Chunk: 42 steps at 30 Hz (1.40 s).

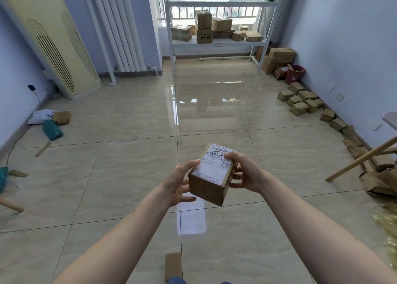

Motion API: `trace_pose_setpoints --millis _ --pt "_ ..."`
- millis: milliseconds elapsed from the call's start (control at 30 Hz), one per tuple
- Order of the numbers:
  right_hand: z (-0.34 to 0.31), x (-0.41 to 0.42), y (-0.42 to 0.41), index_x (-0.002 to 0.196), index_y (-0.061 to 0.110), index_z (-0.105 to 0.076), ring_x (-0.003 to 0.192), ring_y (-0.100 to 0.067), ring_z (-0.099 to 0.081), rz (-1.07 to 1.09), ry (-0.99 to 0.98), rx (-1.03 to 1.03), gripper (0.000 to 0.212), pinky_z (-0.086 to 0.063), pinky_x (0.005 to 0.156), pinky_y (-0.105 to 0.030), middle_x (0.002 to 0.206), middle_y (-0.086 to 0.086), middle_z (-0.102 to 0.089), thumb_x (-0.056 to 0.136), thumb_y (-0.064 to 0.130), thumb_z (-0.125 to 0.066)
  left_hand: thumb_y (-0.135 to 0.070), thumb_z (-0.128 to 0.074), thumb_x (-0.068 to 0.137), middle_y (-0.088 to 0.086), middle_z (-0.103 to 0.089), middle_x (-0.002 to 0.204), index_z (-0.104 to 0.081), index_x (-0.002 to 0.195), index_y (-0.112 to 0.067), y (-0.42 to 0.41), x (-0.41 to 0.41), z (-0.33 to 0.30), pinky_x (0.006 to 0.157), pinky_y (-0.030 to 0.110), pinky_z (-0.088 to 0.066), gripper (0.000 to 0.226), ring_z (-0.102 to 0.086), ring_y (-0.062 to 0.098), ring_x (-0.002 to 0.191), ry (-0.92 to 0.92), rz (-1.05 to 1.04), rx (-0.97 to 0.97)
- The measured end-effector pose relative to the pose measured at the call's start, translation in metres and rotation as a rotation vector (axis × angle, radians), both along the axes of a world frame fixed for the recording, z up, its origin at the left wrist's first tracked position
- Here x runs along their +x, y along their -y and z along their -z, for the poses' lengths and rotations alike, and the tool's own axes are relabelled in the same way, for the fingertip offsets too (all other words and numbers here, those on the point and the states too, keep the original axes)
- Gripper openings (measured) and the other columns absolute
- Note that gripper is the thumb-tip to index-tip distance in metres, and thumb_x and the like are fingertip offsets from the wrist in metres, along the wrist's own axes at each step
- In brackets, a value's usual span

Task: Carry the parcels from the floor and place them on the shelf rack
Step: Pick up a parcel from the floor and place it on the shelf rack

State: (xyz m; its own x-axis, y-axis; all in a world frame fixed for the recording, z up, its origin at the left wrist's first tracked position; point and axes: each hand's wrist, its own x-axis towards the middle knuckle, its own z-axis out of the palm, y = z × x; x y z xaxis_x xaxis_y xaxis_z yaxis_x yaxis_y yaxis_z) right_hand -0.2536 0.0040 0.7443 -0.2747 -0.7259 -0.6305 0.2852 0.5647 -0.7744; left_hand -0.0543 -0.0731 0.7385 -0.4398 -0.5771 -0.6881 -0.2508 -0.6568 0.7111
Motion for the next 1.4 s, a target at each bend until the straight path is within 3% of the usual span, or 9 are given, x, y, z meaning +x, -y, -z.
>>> trace_pose_setpoints --millis 100,200,333,433,567,733,1000,1167,1400 --pt "-0.005 0.002 0.003 0.105 0.018 -0.060 0.089 -0.023 -0.057 -0.052 -0.014 -0.001 0.026 -0.054 0.079 -0.039 0.094 -0.007 -0.058 0.089 0.038 -0.062 -0.041 -0.075 0.077 0.014 -0.068 0.119 -0.053 0.130 -0.019 0.000 -0.003 -0.002 0.092 0.053 -0.057 0.062 -0.070 0.032 0.104 -0.010 0.035 -0.011" --pt "-0.006 0.004 0.008 0.124 0.018 -0.053 0.089 -0.023 -0.060 -0.045 -0.045 -0.030 0.042 -0.055 0.081 -0.041 0.099 -0.006 -0.061 0.089 0.040 -0.064 -0.036 -0.072 0.081 0.010 -0.067 0.112 -0.056 0.128 -0.018 0.000 -0.006 -0.006 0.078 0.043 -0.062 0.053 -0.068 0.029 0.097 -0.023 -0.001 -0.034" --pt "-0.001 0.009 0.014 0.143 0.025 -0.037 0.115 -0.035 -0.062 -0.013 -0.070 -0.037 0.077 -0.053 0.095 -0.060 0.134 -0.015 -0.054 0.081 0.057 -0.071 -0.032 -0.073 0.082 0.009 -0.067 0.105 -0.055 0.123 -0.020 0.002 -0.009 -0.008 0.064 0.038 -0.059 0.046 -0.066 0.030 0.096 -0.039 -0.101 -0.067" --pt "0.001 0.017 0.015 0.146 0.030 -0.032 0.120 -0.040 -0.060 -0.020 -0.064 -0.038 0.090 -0.051 0.096 -0.067 0.140 -0.017 -0.052 0.073 0.062 -0.073 -0.031 -0.075 0.081 0.011 -0.070 0.109 -0.055 0.117 -0.021 0.006 -0.013 -0.007 0.062 0.038 -0.059 0.042 -0.067 0.032 0.100 -0.057 -0.175 -0.094" --pt "0.003 0.029 0.018 0.139 0.027 -0.039 0.110 -0.034 -0.067 0.018 -0.049 -0.083 0.064 -0.055 0.093 -0.062 0.122 -0.012 -0.065 0.087 0.048 -0.070 -0.031 -0.077 0.080 0.009 -0.071 0.107 -0.055 0.116 -0.020 0.009 -0.016 -0.006 0.062 0.037 -0.058 0.043 -0.068 0.029 0.095 -0.085 -0.249 -0.125" --pt "-0.003 0.036 0.025 0.131 0.021 -0.045 0.093 -0.025 -0.070 0.138 -0.067 -0.152 0.049 -0.061 0.077 -0.049 0.107 -0.007 -0.070 0.091 0.037 -0.070 -0.032 -0.079 0.078 0.009 -0.072 0.110 -0.054 0.121 -0.019 0.013 -0.018 -0.005 0.070 0.042 -0.060 0.051 -0.069 0.032 0.102 -0.131 -0.284 -0.142" --pt "-0.010 0.035 0.047 0.129 0.020 -0.049 0.096 -0.024 -0.071 0.225 -0.082 -0.226 0.044 -0.060 0.084 -0.053 0.112 -0.008 -0.071 0.092 0.033 -0.068 -0.023 -0.076 0.081 0.011 -0.072 0.110 -0.051 0.127 -0.019 0.035 -0.024 -0.012 0.075 0.042 -0.058 0.053 -0.070 0.029 0.097 -0.206 -0.248 -0.172" --pt "-0.021 0.023 0.063 0.130 0.019 -0.051 0.097 -0.022 -0.068 0.226 -0.066 -0.283 0.038 -0.059 0.087 -0.052 0.111 -0.006 -0.070 0.093 0.020 -0.061 -0.024 -0.077 0.080 0.009 -0.072 0.111 -0.054 0.127 -0.020 0.055 -0.037 -0.015 0.089 0.051 -0.058 0.053 -0.068 0.032 0.107 -0.226 -0.270 -0.207" --pt "-0.028 -0.024 0.099 0.133 0.018 -0.056 0.100 -0.023 -0.069 0.209 -0.065 -0.319 0.040 -0.057 0.093 -0.053 0.109 -0.005 -0.073 0.093 0.018 -0.060 -0.019 -0.075 0.081 0.009 -0.071 0.113 -0.053 0.130 -0.016 0.086 -0.080 -0.025 0.081 0.044 -0.059 0.055 -0.067 0.030 0.110 -0.265 -0.293 -0.227"
